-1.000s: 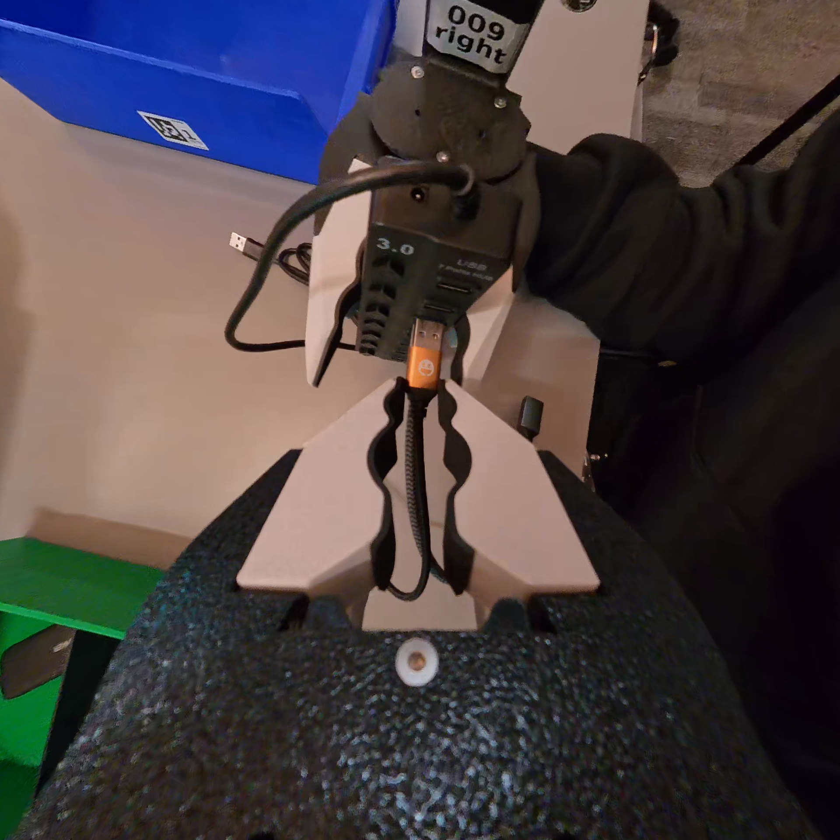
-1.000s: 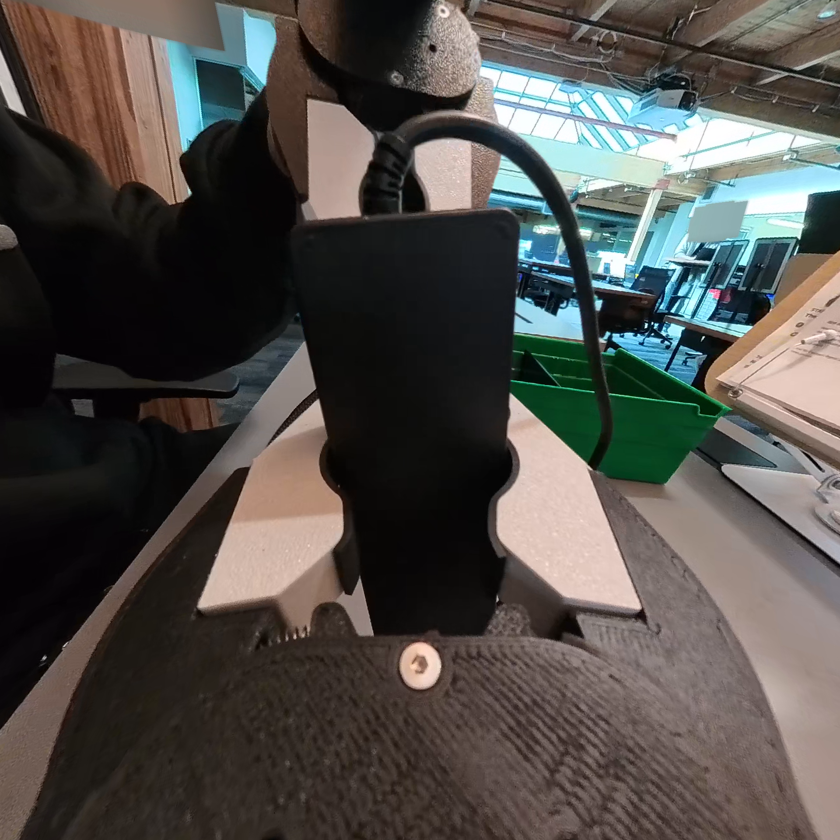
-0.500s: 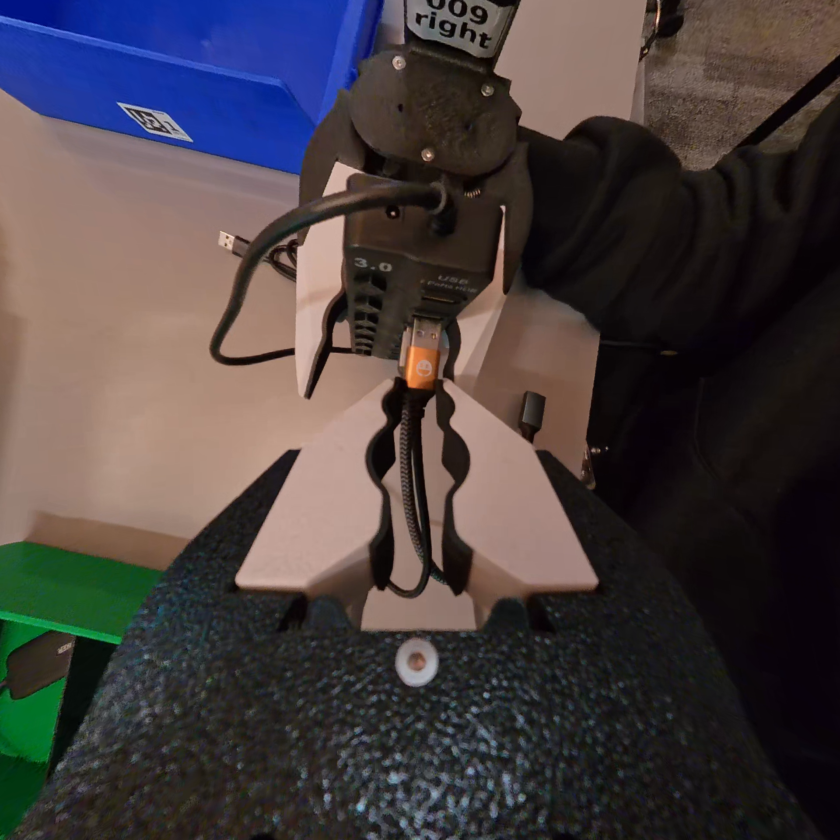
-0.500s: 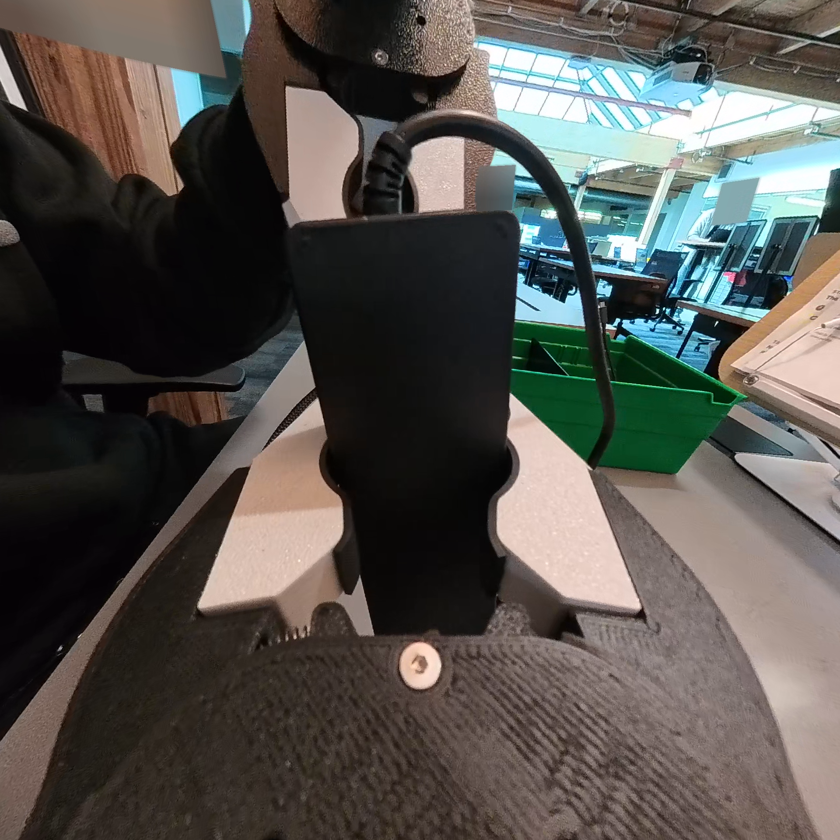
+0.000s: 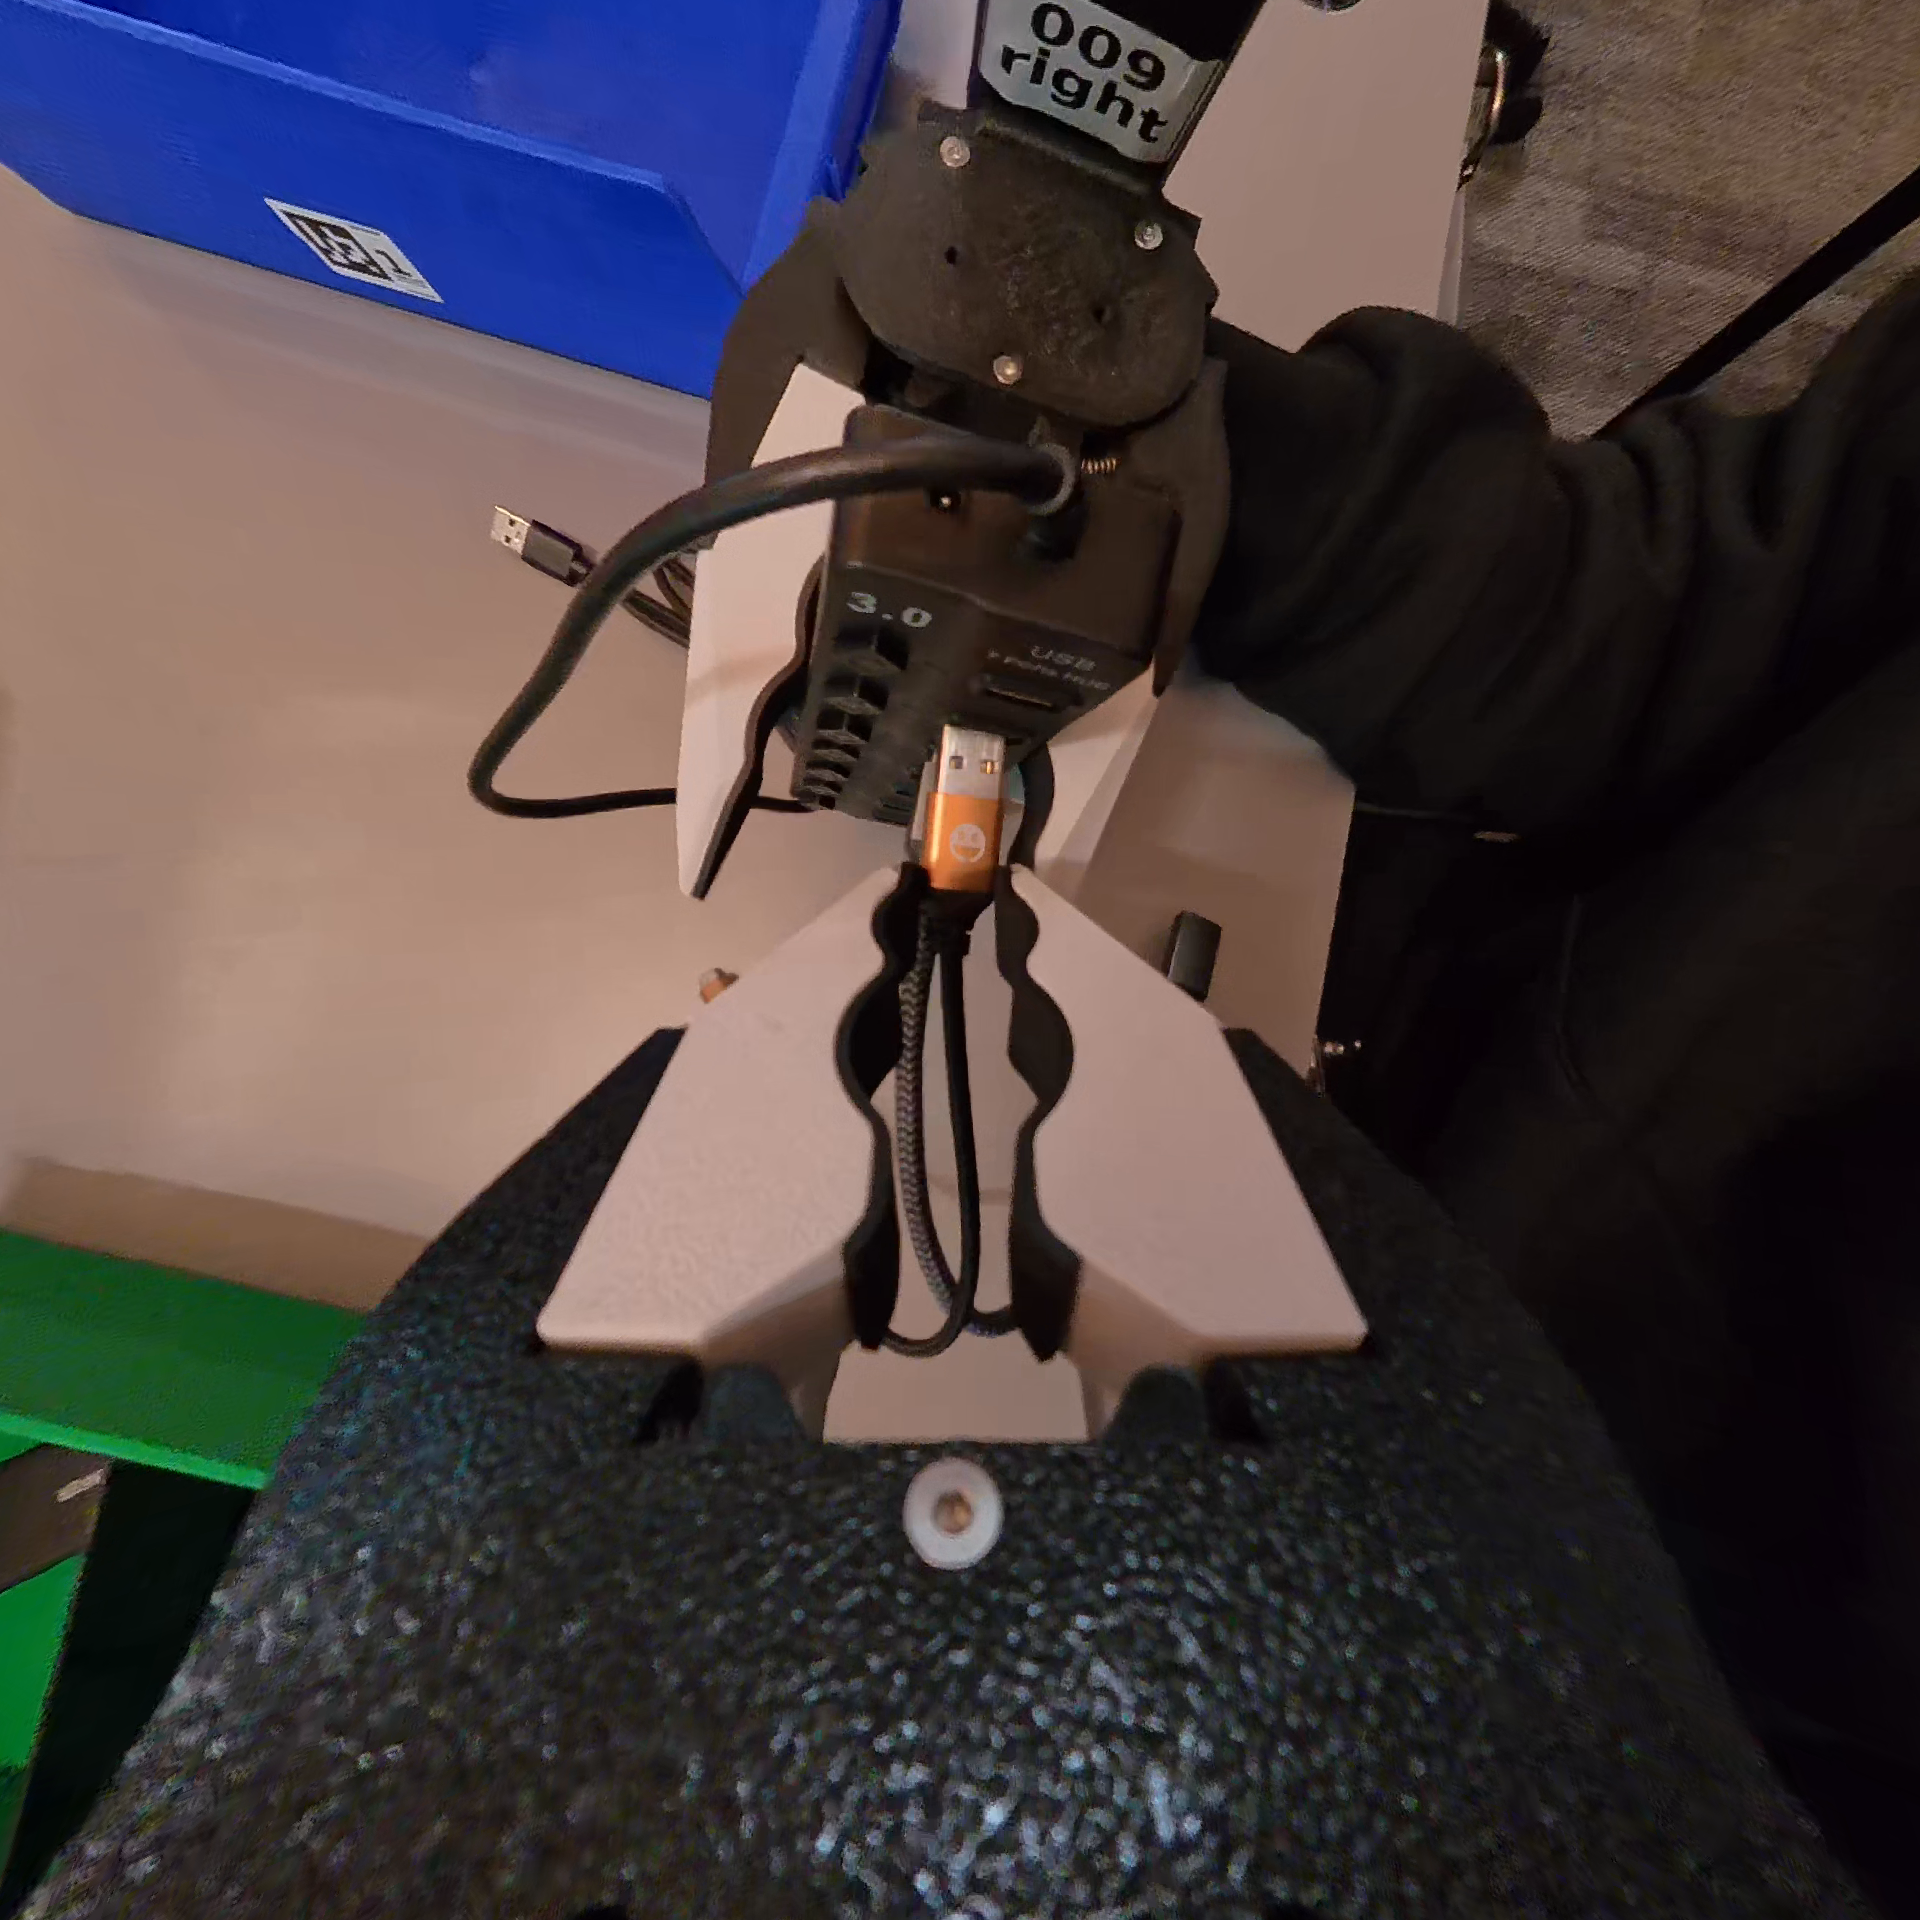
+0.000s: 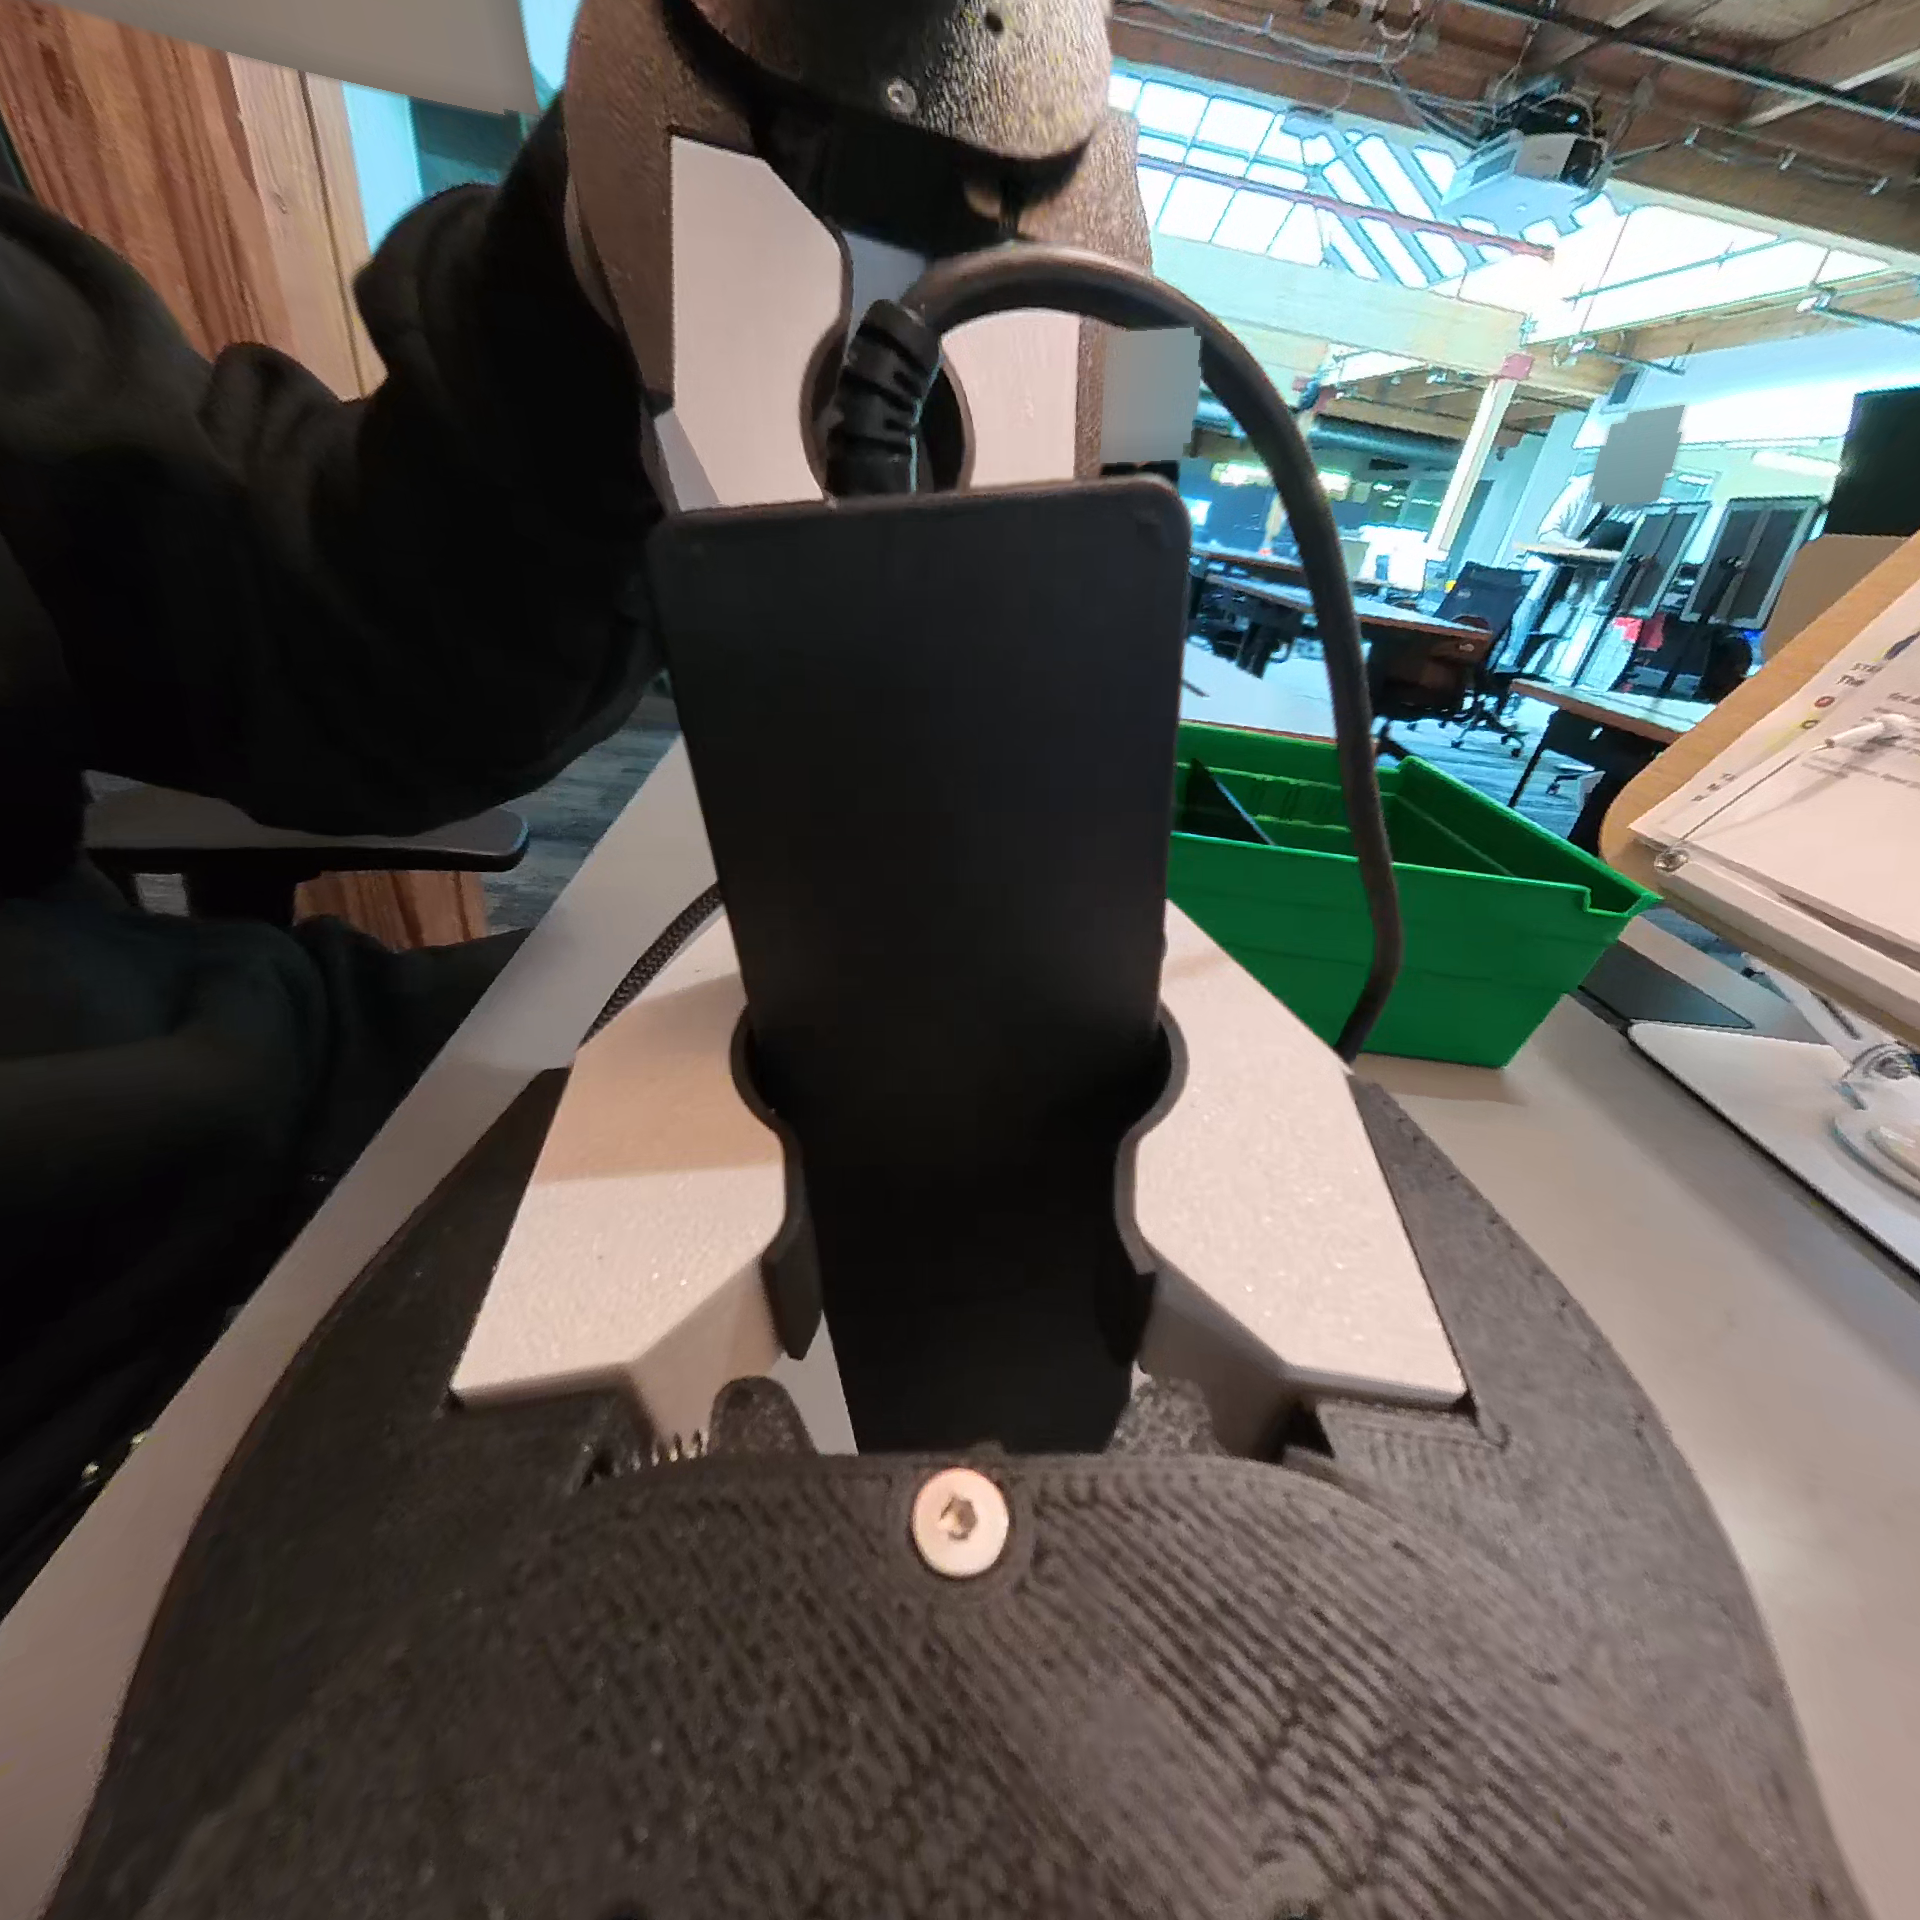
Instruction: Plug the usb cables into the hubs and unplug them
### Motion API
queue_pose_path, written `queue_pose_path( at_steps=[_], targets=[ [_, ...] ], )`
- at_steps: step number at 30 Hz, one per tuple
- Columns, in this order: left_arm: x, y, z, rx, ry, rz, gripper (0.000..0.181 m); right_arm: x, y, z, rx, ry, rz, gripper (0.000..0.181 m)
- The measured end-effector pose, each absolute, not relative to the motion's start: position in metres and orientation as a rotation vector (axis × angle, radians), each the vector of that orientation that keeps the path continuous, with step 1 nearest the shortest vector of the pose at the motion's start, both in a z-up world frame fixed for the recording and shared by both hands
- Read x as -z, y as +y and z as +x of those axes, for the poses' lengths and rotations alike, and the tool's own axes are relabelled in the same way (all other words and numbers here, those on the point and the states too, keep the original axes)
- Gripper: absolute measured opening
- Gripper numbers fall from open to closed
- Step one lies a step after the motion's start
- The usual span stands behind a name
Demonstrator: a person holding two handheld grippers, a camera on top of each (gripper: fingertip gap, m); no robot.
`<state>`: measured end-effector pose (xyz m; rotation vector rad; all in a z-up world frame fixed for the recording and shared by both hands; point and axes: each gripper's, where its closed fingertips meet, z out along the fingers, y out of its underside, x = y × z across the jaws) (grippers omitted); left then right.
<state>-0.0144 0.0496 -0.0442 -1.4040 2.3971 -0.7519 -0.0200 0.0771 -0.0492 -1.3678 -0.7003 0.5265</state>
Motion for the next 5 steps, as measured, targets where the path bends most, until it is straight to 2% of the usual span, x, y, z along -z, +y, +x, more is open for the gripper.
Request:
queue_pose_path(
  at_steps=[1,5],
  targets=[
    [0.0444,0.0486,-0.0145,0.766,2.401,-1.407,0.012,0.0495,0.077,-0.0196,-0.524,-0.701,-1.37,0.063],
    [0.0463,0.0466,-0.0146,0.757,2.421,-1.402,0.012,0.0531,0.0787,-0.022,-0.52,-0.715,-1.388,0.063]
  ],
)
